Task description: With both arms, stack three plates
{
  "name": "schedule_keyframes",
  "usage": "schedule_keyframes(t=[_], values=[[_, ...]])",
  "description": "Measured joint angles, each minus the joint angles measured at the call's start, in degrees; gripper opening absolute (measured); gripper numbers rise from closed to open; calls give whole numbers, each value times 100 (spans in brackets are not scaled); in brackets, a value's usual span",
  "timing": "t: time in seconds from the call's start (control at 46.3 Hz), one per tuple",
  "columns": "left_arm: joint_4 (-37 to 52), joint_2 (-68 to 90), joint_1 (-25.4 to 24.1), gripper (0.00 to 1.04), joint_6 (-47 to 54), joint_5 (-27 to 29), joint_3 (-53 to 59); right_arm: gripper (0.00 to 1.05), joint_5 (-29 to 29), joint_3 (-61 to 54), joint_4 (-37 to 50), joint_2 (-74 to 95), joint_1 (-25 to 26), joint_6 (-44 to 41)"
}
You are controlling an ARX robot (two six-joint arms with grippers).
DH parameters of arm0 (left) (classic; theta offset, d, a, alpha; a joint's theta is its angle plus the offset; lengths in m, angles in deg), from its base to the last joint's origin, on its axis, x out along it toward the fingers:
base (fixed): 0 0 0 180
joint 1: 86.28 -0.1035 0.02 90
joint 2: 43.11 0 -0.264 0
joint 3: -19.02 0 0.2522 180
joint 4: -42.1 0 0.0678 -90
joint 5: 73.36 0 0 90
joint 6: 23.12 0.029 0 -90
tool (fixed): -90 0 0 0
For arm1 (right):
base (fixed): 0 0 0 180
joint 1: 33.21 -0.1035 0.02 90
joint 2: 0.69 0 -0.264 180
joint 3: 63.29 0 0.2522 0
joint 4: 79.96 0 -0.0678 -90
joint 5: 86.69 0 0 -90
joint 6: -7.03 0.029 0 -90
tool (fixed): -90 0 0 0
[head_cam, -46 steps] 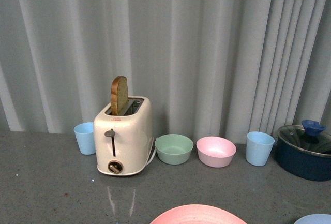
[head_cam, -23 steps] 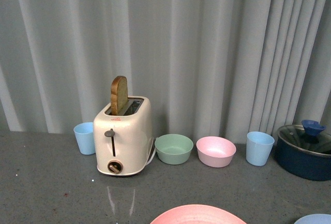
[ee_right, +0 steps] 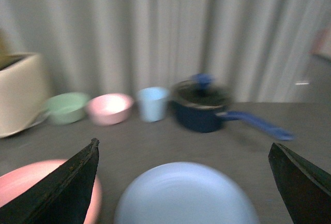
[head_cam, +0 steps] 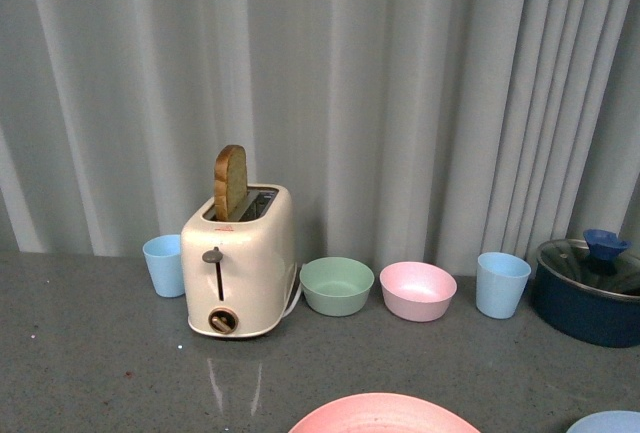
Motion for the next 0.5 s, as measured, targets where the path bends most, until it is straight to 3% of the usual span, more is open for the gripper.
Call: schedule_keyframes(t=[0.086,0.151,0.237,0.345,0.496], values=[[0,0,0,98,0,20,0,97,1921,59,1021,872,-258,-162],[0,0,0,98,0,-11,0,97,2581,160,1840,1727,76,-286],[0,0,0,98,2,4,0,97,2319,400,2649,2728,723,-282],[0,0,0,98,0,0,0,97,1366,929,3331,4061,1641,-201],[0,0,0,98,0,2,0,97,83,1836,3036,5925,2778,315]])
